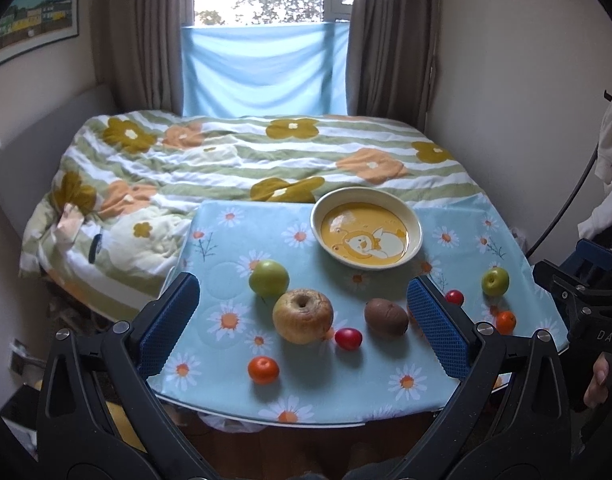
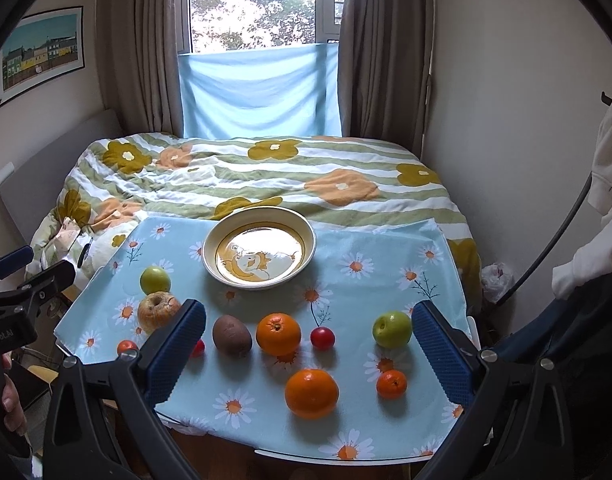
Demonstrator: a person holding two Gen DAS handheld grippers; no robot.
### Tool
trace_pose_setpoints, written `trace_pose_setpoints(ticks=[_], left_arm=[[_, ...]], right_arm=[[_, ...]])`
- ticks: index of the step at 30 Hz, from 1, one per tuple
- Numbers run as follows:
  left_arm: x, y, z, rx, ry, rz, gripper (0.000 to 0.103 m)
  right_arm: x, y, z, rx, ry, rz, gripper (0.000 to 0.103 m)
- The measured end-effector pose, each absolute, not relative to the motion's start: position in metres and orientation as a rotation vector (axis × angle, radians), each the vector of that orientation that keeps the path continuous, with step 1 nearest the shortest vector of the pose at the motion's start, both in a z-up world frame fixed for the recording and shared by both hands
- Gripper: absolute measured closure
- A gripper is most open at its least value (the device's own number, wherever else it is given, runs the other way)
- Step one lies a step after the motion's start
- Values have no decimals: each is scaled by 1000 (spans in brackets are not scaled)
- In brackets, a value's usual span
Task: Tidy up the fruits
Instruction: 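Grasp the wrinkled apple with the left tool while the right tool grasps the large orange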
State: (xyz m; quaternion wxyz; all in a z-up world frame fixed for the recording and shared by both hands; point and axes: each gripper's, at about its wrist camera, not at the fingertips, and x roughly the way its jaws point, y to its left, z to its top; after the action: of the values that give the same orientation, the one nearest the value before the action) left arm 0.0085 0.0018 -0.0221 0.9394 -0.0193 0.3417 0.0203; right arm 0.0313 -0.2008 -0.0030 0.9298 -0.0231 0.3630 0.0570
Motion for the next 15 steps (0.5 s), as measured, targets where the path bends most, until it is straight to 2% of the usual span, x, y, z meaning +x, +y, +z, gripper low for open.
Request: trace_pose_setpoints(ticks=[6,15], left_arm=[[16,-8,-48,-45,759,80,0],[39,-17,-103,-57,819,110,0]], right_arm=[[42,-209,-26,-63,795,190,0],[55,-223,-91,-38,883,213,0]])
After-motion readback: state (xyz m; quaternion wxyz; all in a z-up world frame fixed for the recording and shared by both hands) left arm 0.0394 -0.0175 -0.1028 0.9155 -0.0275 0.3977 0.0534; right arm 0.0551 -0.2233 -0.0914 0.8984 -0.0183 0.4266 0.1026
